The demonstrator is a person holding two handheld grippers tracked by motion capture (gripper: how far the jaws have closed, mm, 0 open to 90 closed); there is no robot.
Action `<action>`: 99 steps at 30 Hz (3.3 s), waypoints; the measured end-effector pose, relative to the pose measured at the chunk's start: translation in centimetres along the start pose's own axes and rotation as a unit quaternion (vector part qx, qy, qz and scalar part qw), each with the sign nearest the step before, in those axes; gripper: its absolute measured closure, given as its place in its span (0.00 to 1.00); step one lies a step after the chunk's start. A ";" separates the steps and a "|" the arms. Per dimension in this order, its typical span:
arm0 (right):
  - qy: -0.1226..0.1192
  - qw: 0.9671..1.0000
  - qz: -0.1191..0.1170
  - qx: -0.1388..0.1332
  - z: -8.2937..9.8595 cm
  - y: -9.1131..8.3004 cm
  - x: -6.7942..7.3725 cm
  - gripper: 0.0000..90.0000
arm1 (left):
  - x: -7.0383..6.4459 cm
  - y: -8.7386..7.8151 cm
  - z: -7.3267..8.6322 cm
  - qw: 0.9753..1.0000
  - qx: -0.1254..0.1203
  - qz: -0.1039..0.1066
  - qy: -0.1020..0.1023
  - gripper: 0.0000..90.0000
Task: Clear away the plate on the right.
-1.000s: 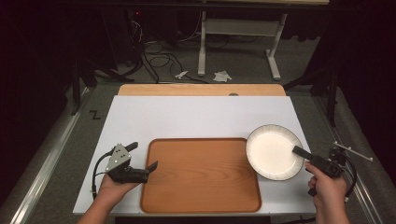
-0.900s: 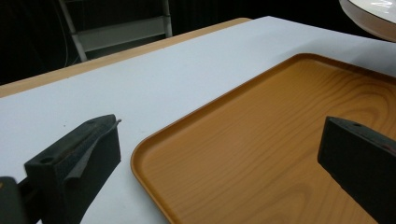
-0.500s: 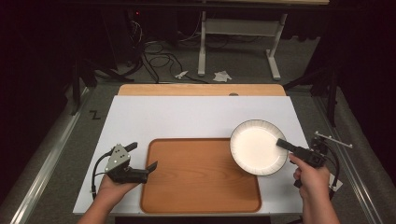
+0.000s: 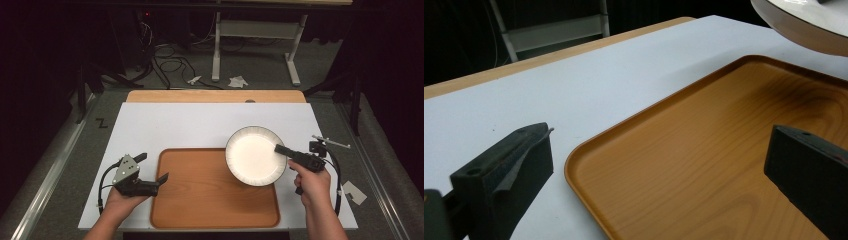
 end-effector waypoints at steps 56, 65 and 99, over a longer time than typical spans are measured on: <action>-0.085 0.987 -0.026 0.131 6.2 7.8 5.6 0.94 | 0.0 -0.6 -0.4 1.000 -0.018 0.000 0.001 0.00; -0.082 0.987 -0.026 0.136 6.3 8.1 5.4 0.94 | -0.1 -0.5 -0.3 1.000 -0.015 0.001 0.001 0.00; -0.083 0.983 0.004 0.161 7.1 8.6 4.6 0.94 | -0.1 -0.6 -0.3 1.000 -0.016 0.004 0.001 0.00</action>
Point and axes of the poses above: each handheld gripper's, and its own axes: y roughly forward along the jaws, z roughly out of its underside, x roughly to its left, the point moved 5 cm from there along y, roughly forward along the jaws, and after that the axes turned 2 degrees about -y, right-handed, at the moved point
